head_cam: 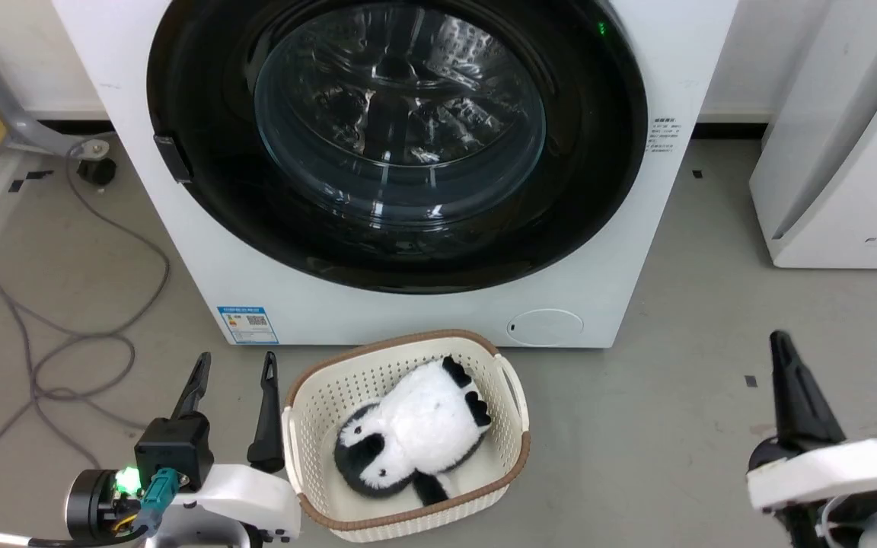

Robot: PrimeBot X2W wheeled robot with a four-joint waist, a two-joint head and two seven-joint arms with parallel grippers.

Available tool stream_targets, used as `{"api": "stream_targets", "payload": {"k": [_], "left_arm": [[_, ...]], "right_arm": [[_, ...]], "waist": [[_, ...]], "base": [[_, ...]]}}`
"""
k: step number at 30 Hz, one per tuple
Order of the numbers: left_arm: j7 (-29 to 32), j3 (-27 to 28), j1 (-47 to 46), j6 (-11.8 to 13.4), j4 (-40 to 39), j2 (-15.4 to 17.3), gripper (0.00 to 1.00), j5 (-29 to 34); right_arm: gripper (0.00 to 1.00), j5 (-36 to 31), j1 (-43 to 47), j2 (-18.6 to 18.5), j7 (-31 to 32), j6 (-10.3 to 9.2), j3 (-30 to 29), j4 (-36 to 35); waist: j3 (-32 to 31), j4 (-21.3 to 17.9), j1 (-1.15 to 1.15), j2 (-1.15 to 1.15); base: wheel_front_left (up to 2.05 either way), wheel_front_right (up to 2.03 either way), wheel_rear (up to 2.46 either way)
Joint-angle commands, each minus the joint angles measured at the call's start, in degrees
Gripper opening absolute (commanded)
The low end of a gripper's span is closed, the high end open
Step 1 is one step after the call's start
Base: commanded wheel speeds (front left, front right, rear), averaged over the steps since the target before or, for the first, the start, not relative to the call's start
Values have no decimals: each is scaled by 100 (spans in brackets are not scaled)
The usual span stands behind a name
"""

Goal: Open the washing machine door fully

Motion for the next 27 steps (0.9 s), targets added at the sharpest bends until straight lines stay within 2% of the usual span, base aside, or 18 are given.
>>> {"api": "stream_targets", "payload": {"k": [1,8,27], "left_arm": [[-56,15,-95,24,-41,3,100,-25],[-140,19,-227,40,-92,3,100,-41],[-367,-8,-768,141,-256,3,100,-168]], "right_arm": [[0,288,-161,-4,-62,2,-64,81],[0,1212,-717,-167,67,2,-395,425],[0,3004,-2996,-770,447,2,-701,1831]], "waist": [[46,17,0,0],[289,76,0,0],[1151,257,0,0]], "base": [[0,0,0],[0,0,0],[0,0,0]]}}
